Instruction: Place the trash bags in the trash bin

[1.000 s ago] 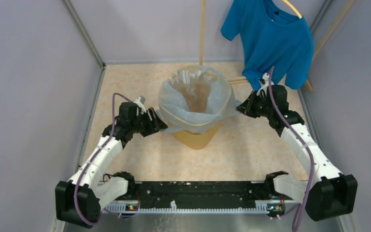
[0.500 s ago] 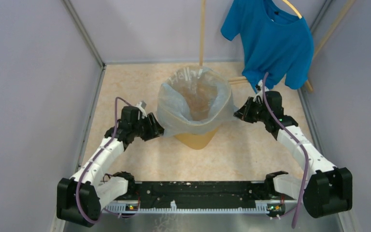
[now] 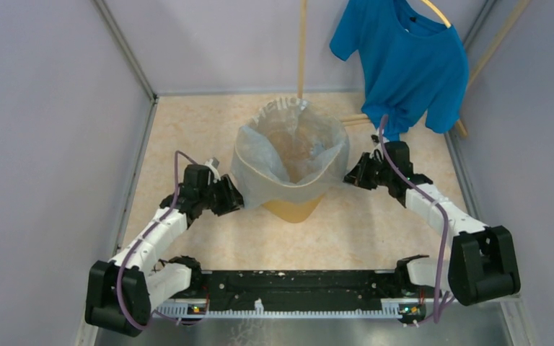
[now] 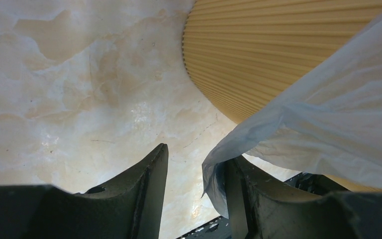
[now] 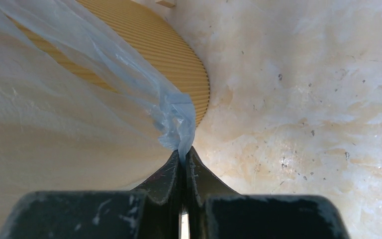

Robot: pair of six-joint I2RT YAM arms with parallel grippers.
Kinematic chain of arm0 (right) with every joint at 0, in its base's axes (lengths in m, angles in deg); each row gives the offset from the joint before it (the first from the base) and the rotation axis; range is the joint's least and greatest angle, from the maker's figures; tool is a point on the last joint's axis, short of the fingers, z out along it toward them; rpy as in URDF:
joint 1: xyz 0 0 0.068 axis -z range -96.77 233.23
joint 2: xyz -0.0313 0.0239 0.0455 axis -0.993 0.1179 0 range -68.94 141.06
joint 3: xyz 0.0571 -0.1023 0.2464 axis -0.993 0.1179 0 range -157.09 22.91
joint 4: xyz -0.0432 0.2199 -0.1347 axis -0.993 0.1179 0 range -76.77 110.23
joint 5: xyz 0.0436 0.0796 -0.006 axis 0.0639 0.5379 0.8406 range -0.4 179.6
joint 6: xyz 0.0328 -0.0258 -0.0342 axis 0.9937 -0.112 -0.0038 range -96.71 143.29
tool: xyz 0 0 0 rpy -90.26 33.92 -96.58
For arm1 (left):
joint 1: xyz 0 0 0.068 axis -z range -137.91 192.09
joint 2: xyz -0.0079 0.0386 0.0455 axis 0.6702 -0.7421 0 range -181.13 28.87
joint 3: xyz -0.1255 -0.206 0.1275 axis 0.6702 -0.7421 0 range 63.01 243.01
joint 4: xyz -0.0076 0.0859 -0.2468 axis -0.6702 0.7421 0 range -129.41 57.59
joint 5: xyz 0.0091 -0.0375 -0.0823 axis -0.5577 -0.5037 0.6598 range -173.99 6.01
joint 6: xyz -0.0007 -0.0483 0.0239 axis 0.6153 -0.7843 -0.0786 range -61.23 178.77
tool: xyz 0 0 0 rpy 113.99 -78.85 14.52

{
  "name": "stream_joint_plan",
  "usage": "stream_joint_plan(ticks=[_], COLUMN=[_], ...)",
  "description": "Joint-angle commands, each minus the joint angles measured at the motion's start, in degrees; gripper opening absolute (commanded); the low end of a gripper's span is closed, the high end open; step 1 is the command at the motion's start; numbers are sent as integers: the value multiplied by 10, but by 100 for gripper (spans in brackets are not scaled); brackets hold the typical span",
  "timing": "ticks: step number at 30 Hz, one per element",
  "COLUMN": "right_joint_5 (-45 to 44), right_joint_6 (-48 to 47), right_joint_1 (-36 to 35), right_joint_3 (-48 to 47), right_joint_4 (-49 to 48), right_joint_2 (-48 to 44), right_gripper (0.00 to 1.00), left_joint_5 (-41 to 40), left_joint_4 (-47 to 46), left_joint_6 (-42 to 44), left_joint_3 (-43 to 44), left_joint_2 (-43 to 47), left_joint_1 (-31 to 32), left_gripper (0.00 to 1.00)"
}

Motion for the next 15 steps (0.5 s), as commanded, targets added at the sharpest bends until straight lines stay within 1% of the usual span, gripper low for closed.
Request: stream_joint_plan(ticks=[1, 7, 9, 12, 14, 15], right_joint_5=[5, 11, 14, -4, -33, -50], right_joint_6=[4, 2, -1, -17, -33, -42], right_joint_1=[-7, -7, -8, -8, -8, -8], right_joint_3=[6, 19, 15, -3, -24, -35], right_joint_4=[-45, -65, -63, -35, 1, 21], right_joint_2=[18, 72, 73, 57, 42, 33], right_gripper=[2, 2, 5, 14, 22, 26], left_joint_5=[-2, -2, -11, -31, -43, -49], left_joint_4=[-22, -43, -39, -15, 8, 20], left_joint_6=[-11, -20, -19, -14, -14, -15], left_joint_3=[-22, -48, -46, -32, -18, -11], left_joint_2=[-3, -12, -10, 0, 13, 20], left_joint_1=[-1, 3, 3, 3, 3, 3], left_gripper=[51, 50, 50, 55, 62, 69])
